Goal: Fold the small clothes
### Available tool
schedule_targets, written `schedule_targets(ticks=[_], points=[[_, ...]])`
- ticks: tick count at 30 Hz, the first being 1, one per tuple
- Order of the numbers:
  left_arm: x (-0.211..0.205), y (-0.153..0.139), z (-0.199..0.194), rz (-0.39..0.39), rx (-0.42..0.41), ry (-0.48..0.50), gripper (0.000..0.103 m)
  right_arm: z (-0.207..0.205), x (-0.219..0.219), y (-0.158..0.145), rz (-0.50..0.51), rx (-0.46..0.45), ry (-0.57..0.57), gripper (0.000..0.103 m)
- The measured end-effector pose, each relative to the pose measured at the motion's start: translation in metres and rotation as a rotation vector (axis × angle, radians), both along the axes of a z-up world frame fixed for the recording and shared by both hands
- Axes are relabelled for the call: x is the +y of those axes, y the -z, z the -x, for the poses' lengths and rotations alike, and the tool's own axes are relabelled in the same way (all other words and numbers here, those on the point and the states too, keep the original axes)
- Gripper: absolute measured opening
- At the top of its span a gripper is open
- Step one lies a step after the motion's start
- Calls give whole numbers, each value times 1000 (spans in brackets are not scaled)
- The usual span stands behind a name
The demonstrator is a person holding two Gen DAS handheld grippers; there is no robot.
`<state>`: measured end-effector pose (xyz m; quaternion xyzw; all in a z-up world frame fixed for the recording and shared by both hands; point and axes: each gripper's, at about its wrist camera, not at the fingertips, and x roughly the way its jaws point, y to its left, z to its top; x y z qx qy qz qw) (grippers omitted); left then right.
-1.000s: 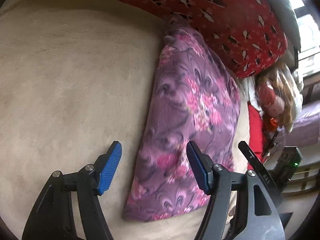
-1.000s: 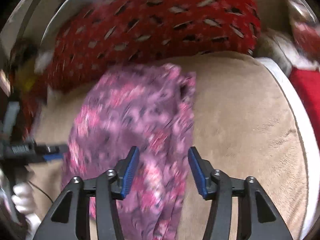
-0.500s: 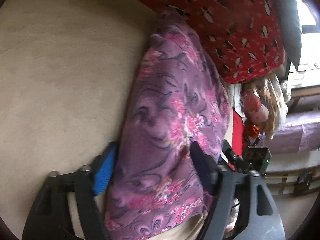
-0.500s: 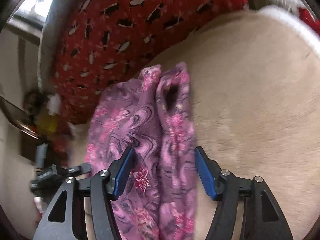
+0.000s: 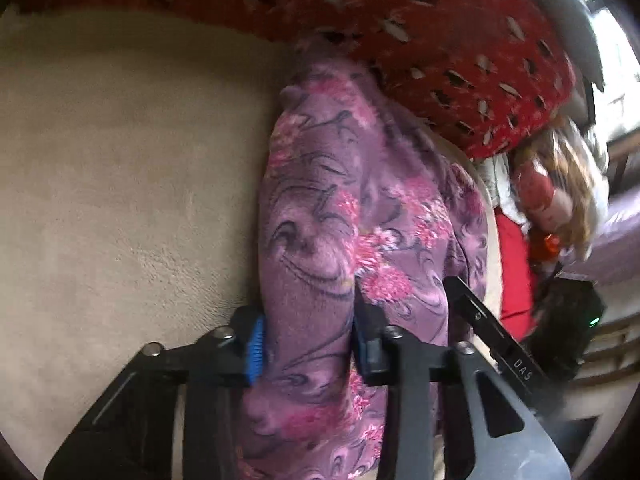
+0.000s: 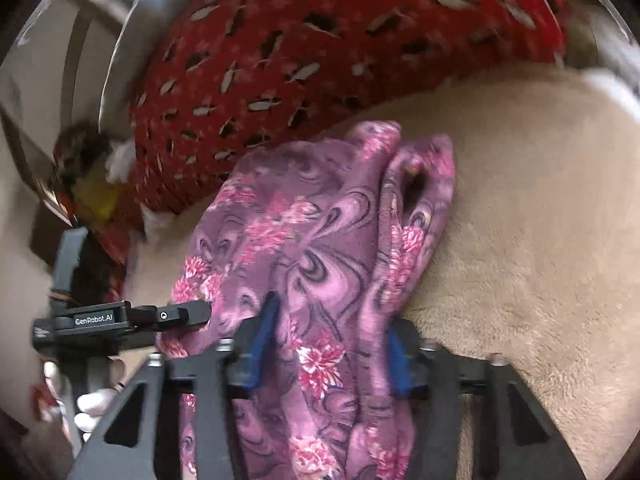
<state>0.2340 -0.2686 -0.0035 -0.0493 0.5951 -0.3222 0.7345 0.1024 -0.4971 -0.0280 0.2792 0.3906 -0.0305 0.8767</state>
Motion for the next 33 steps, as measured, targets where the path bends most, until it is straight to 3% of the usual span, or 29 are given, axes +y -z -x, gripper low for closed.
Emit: schedule_targets(ticks=[2, 7, 20, 27, 33], points=[[-6, -16, 16, -39, -99, 24, 27, 1, 15, -11, 94, 20, 3, 33], [2, -46, 39, -50, -200, 43, 27, 13, 39, -37, 222, 19, 23, 32], [81, -94, 86, -38, -254, -1, 27, 55, 114, -88, 279, -58, -31, 32], [127, -86, 105, -72, -238, -40, 27, 66, 162, -77, 247, -59, -87, 32], [153, -49, 107, -118, -165, -71, 27, 69, 189, -48, 241, -3, -122, 32]])
